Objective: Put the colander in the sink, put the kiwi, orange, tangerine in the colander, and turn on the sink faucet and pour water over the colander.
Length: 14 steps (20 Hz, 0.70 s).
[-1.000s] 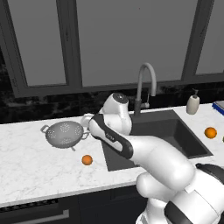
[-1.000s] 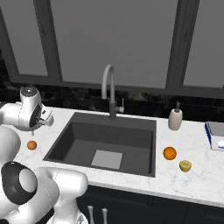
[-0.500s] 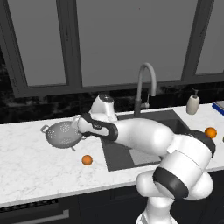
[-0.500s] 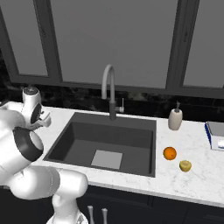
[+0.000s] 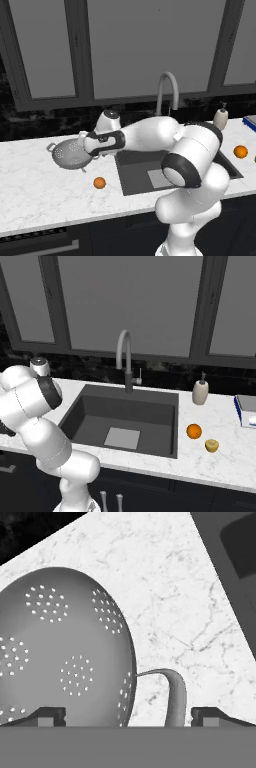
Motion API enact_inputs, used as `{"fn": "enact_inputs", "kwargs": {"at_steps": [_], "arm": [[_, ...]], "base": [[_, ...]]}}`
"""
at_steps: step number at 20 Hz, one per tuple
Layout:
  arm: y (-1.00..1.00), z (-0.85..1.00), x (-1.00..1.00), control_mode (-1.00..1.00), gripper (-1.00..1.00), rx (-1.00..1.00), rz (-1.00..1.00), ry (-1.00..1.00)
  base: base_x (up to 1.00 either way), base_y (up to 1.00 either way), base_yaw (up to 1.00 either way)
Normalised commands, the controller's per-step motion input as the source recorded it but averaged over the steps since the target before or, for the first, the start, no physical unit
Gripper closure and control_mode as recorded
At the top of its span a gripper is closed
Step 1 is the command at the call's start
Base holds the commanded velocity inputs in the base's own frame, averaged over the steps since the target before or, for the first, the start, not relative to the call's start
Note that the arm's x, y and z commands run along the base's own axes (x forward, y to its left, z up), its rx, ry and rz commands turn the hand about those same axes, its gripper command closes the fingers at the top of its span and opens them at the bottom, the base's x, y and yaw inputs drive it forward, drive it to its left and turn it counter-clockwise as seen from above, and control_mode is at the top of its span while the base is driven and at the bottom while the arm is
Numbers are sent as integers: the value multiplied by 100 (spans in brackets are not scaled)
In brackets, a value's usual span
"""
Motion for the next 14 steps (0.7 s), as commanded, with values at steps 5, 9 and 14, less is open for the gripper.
{"fn": "enact_inputs", "kwargs": {"at_steps": [5,9,14], "arm": [[0,-47,40,-100,-100,-1,-6,5],[3,-22,30,-100,100,0,-1,1],[0,0,0,-100,100,0,0,1]], "base": [[0,0,0],[0,0,0],[0,0,0]]}}
